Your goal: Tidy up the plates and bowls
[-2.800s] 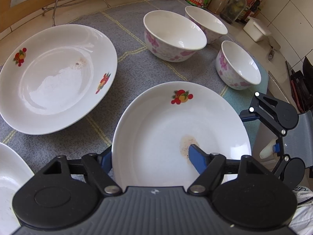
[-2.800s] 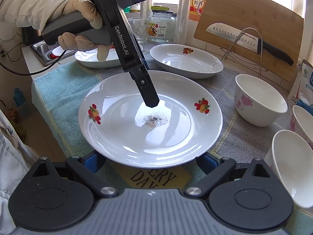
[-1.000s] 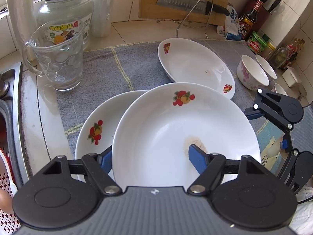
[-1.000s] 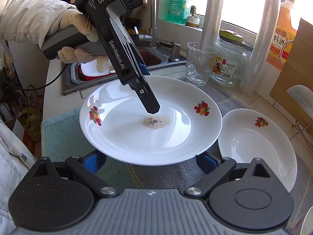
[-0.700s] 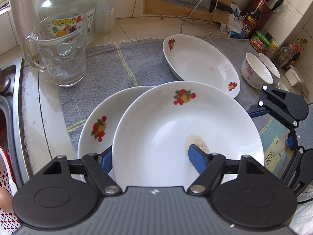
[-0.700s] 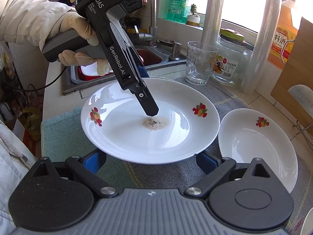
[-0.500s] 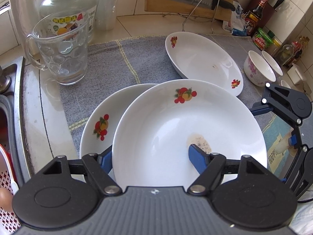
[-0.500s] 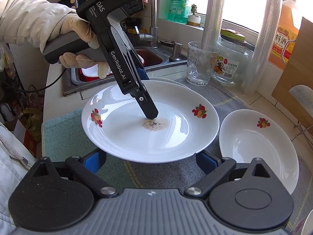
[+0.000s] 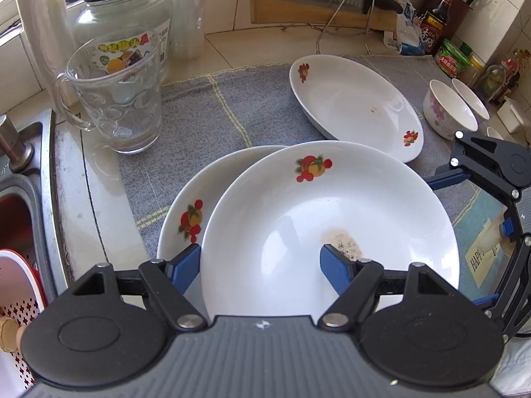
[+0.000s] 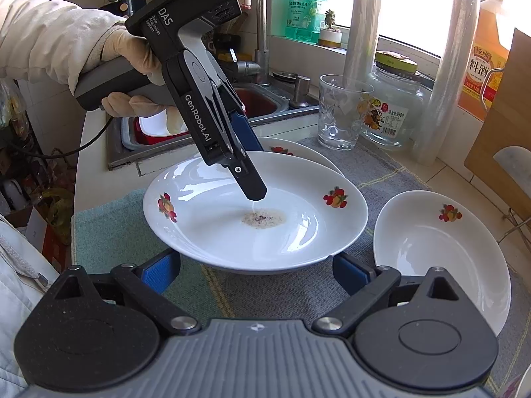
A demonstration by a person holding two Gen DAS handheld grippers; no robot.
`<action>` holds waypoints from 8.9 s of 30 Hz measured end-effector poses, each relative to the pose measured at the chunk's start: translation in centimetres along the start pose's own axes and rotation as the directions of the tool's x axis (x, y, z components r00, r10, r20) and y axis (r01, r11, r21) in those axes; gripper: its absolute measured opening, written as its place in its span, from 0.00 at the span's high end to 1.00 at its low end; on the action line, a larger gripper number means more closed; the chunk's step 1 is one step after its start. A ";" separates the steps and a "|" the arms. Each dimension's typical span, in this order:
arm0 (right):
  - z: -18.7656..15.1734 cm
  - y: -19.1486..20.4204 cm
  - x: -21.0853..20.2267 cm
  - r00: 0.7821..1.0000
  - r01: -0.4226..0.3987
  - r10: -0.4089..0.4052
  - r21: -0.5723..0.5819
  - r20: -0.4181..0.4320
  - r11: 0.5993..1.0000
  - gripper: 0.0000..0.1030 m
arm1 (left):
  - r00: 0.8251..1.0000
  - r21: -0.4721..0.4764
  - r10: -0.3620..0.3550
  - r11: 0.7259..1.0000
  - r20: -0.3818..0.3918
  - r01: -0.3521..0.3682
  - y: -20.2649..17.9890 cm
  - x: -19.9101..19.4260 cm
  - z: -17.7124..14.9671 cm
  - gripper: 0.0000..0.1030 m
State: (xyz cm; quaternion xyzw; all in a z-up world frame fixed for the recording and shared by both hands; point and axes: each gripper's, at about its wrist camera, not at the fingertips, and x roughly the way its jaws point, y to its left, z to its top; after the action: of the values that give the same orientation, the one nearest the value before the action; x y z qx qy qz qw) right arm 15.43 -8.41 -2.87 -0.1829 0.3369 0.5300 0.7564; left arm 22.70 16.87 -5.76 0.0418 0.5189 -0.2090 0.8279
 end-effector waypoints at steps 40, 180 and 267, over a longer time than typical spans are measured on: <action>-0.8 1.3 -1.3 0.986 0.163 -0.159 0.077 -0.058 0.984 0.00 | 0.978 0.038 0.092 0.994 0.185 -0.101 -4.4 -3.7 -1.5 0.15; -0.8 -4.2 -3.7 0.992 0.125 -0.125 -0.017 -0.020 0.992 0.00 | 0.989 -0.048 0.071 0.997 0.131 -0.065 -6.5 -1.5 4.8 0.38; 0.4 -0.2 -1.0 0.995 0.084 -0.084 0.003 -0.051 0.996 0.00 | 0.962 -0.148 0.208 0.972 0.177 -0.183 -2.7 -4.6 -1.1 0.19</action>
State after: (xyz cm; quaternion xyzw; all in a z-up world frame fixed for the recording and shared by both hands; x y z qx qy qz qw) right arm 15.51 -8.94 -1.88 -0.2083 0.3494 0.4922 0.7696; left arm 19.03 16.11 -1.81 0.0184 0.4426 -0.0949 0.8915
